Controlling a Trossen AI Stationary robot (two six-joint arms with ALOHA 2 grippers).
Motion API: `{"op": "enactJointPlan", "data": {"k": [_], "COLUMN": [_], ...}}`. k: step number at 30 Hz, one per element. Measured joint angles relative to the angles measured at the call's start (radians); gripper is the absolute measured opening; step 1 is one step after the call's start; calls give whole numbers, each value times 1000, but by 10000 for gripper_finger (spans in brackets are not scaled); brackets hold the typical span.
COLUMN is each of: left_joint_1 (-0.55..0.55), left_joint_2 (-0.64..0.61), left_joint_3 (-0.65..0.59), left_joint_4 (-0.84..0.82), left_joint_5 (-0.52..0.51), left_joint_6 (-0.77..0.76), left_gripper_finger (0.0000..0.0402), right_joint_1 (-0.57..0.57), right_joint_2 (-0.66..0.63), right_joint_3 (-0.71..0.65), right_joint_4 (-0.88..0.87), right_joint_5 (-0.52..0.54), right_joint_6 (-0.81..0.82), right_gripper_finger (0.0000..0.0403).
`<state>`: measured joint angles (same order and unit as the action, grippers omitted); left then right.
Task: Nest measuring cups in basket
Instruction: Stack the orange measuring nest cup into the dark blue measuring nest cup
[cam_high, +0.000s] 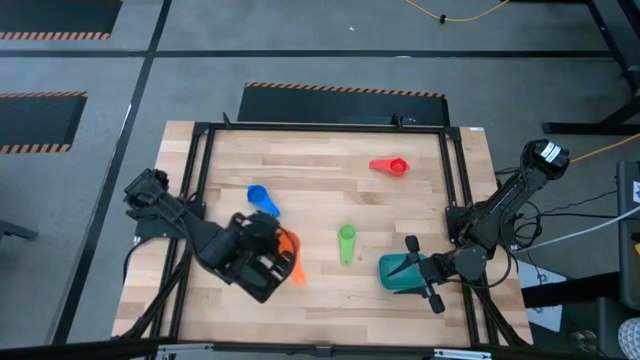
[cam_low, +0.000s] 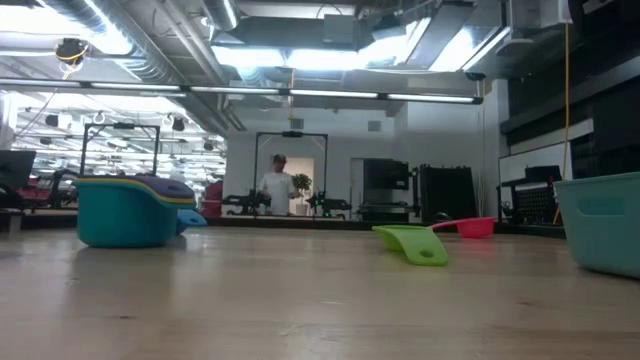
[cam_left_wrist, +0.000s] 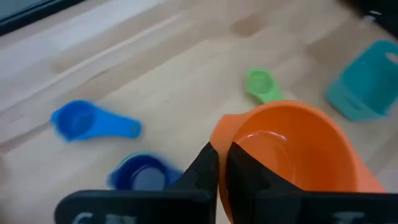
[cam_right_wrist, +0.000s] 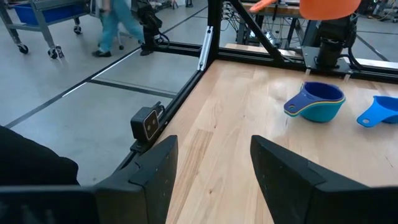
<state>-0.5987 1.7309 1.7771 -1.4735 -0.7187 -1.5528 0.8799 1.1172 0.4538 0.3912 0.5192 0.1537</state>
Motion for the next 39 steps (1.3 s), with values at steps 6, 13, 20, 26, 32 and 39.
{"op": "enactJointPlan", "data": {"k": [6,13,20,26,32,39], "left_joint_1": [-26,-11,29,75,103,122], "left_joint_2": [0,0,0,0,0,0], "left_joint_3": [-28,-138,-256,-321,-356,-408], "left_joint_4": [-95,-98,-98,-98,-97,-52], "left_joint_5": [2,52,140,202,253,255], "left_joint_6": [-145,-173,-165,-167,-201,-276], "left_gripper_finger": [9,10,10,10,10,10], "right_joint_1": [0,0,0,0,0,0], "right_joint_2": [0,0,0,0,0,0], "right_joint_3": [0,0,0,0,0,0], "right_joint_4": [0,0,0,0,0,0], "right_joint_5": [0,0,0,1,2,1], "right_joint_6": [0,0,-3,-5,-5,-5], "right_gripper_finger": [208,208,208,208,208,208]}}
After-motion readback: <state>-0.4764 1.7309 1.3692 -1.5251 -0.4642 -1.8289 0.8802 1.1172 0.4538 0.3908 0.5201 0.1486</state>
